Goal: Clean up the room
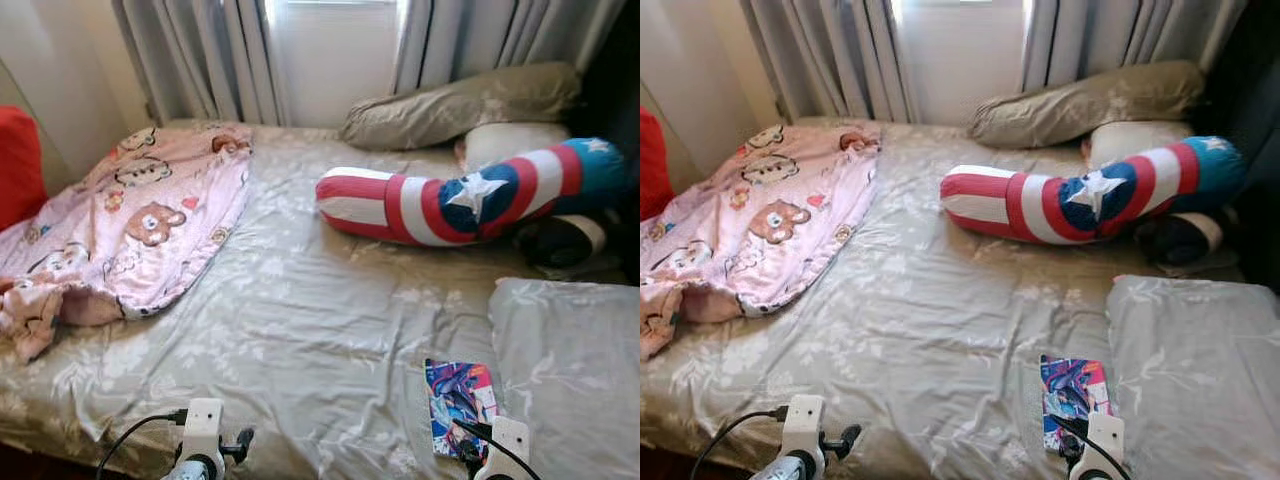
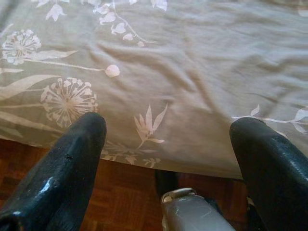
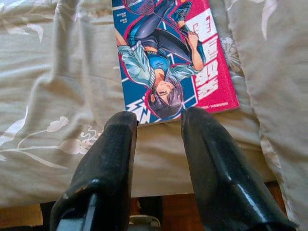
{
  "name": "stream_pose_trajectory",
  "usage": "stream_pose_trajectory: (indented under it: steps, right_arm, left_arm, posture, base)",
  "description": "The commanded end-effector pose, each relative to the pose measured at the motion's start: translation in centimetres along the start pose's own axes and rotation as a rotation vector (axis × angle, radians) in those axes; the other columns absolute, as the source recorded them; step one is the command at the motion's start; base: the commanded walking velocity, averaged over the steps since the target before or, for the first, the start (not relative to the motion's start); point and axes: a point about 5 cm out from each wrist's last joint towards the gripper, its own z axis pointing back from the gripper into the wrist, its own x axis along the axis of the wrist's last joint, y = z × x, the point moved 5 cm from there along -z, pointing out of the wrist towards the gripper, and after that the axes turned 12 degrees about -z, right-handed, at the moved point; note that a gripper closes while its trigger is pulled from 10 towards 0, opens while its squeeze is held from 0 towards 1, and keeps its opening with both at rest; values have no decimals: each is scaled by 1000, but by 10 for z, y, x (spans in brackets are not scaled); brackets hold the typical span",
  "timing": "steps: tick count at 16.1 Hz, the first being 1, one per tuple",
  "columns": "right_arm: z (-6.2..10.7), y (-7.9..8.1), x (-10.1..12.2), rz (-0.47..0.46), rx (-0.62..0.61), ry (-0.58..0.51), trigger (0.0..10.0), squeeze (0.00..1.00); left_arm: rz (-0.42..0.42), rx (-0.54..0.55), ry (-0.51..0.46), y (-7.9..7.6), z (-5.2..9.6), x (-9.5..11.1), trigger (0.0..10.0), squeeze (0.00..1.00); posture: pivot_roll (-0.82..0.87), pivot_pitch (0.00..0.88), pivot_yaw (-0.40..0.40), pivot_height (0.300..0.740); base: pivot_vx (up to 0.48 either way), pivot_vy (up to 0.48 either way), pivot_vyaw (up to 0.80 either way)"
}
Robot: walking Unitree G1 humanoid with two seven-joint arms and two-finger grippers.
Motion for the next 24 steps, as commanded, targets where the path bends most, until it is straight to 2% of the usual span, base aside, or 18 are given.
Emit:
stream_pose_trajectory:
  steps: [1, 7, 8, 10, 14, 17, 24]
  right_arm:
    - [1, -1, -4, -12, -8, 13, 10000, 0]
    - [1, -1, -4, -12, -8, 13, 10000, 0]
    - [2, 3, -16, 5, -7, 58, 10000, 0]
    - [3, 6, -20, 32, 3, 73, 10000, 0]
    - [4, 2, -24, -9, -15, 76, 10000, 0]
    - [4, 3, -25, -2, -14, 81, 10000, 0]
    - [5, 6, -29, 31, 3, 98, 10000, 0]
  left_arm:
    - [3, 1, 27, 0, 1, -7, 10000, 0]
    - [3, 1, 27, 0, 1, -7, 10000, 0]
    - [11, 20, 87, 5, 3, -18, 10000, 0]
    - [15, 28, 116, 7, 4, -24, 10000, 0]
    - [-1, 32, 119, 7, 6, -27, 10000, 0]
    - [11, 34, 129, 8, 6, -29, 10000, 0]
    - [15, 37, 135, 8, 7, -31, 10000, 0]
  posture:
    - [8, 0, 17, 740]
    - [8, 0, 17, 740]
    - [-21, 0, 46, 740]
    - [-23, 0, 45, 740]
    - [-20, 0, 46, 740]
    - [-21, 0, 47, 740]
    - [-19, 0, 47, 740]
  base:
    - [0, 0, 0]
    - [0, 0, 0]
    - [0, 480, 0]
    - [0, 480, 800]
    - [0, 186, 0]
    - [0, 0, 0]
    - [0, 461, 114]
